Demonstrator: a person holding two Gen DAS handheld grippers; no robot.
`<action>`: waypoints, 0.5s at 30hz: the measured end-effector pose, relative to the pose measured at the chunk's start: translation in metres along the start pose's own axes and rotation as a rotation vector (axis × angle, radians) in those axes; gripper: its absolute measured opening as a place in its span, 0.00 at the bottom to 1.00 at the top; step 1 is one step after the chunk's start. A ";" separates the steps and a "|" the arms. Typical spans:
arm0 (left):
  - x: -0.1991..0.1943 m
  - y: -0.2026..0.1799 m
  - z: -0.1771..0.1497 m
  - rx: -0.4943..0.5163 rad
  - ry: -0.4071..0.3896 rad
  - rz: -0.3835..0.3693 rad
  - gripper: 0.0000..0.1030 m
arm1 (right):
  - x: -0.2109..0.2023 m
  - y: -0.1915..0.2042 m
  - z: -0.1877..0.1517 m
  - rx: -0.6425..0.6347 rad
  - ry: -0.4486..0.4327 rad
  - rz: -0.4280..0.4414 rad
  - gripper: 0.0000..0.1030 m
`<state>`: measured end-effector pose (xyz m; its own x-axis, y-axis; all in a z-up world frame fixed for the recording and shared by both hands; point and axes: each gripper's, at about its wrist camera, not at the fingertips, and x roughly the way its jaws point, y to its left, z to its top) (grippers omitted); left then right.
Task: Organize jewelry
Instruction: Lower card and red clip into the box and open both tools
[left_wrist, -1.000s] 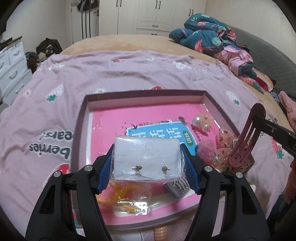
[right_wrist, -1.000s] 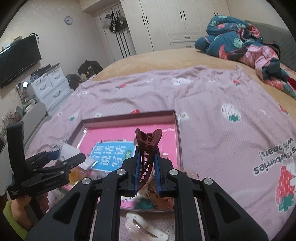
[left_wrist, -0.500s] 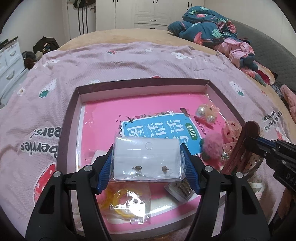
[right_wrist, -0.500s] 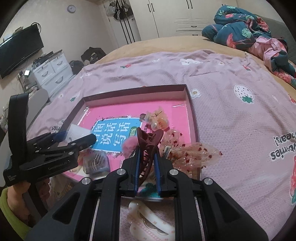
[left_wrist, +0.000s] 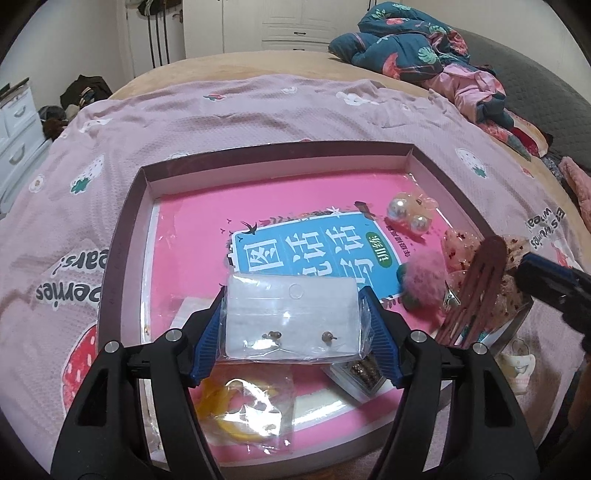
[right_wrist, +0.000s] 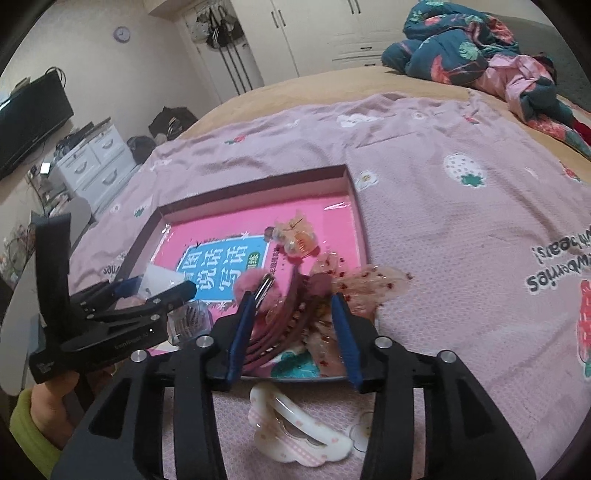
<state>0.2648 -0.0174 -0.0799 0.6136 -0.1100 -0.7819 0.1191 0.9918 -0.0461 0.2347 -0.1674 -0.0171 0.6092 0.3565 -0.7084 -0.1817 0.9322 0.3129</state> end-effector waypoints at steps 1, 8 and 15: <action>0.000 0.000 0.000 0.001 0.000 -0.001 0.60 | -0.005 -0.001 0.000 0.004 -0.011 -0.003 0.47; -0.004 -0.002 0.000 -0.001 0.001 -0.005 0.68 | -0.036 -0.003 0.002 0.007 -0.079 -0.018 0.63; -0.025 -0.001 0.002 -0.018 -0.028 -0.016 0.76 | -0.067 0.000 0.004 -0.010 -0.143 -0.017 0.75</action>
<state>0.2514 -0.0157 -0.0591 0.6334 -0.1271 -0.7633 0.1152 0.9909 -0.0694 0.1969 -0.1914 0.0324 0.7158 0.3286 -0.6161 -0.1777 0.9390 0.2944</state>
